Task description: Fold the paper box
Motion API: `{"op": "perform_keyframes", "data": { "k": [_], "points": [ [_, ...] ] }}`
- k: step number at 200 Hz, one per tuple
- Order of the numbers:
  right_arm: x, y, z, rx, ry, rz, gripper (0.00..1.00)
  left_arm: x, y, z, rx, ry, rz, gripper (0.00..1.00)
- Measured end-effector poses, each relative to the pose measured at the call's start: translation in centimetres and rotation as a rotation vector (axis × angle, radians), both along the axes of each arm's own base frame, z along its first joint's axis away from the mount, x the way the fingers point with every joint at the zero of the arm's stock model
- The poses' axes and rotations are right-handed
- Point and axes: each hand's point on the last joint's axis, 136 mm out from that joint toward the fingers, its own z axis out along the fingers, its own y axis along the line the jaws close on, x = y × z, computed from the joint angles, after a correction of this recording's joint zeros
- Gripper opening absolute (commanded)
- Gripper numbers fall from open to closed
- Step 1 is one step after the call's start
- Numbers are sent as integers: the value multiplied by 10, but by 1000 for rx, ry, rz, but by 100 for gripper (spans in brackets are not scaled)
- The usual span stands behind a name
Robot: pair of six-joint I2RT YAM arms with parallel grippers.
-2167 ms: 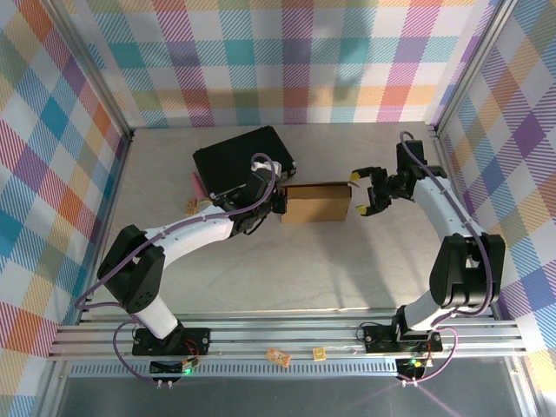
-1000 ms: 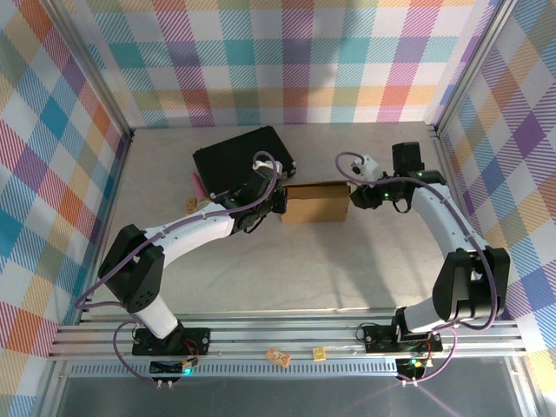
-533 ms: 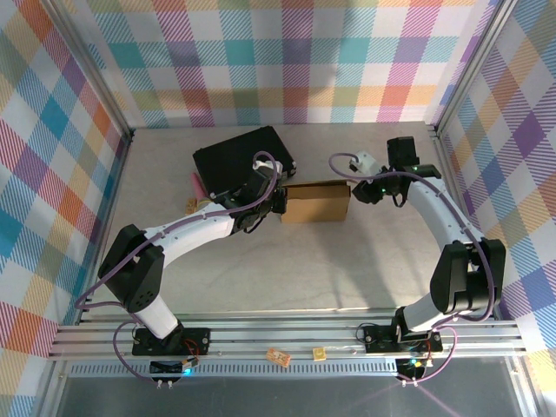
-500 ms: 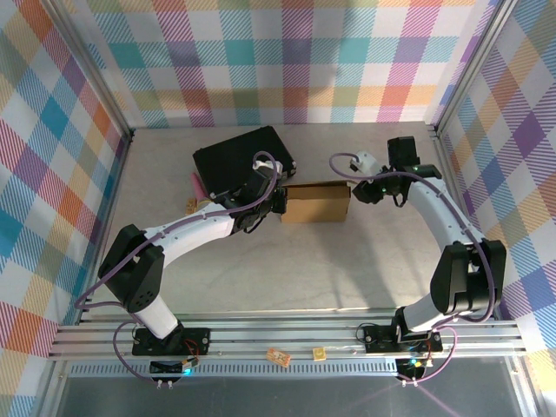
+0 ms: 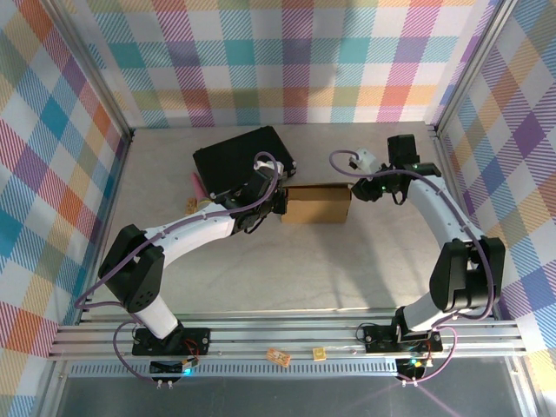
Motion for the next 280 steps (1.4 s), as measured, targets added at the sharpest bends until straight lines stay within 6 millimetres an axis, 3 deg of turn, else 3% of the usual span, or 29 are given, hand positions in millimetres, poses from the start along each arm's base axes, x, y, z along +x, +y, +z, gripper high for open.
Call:
{"op": "perform_keyframes", "data": {
  "k": [31, 64, 134, 280],
  "points": [
    [1, 5, -2, 10, 17, -3, 11, 0, 0, 0, 2, -1, -3, 0],
    [1, 8, -1, 17, 24, -3, 0, 0, 0, 0, 6, 1, -2, 0],
    [-3, 18, 7, 32, 79, -39, 0, 1, 4, 0, 29, 4, 17, 0],
    [-9, 23, 16, 137, 329, -318, 0, 0, 5, 0, 57, 12, 26, 0]
  ]
}}
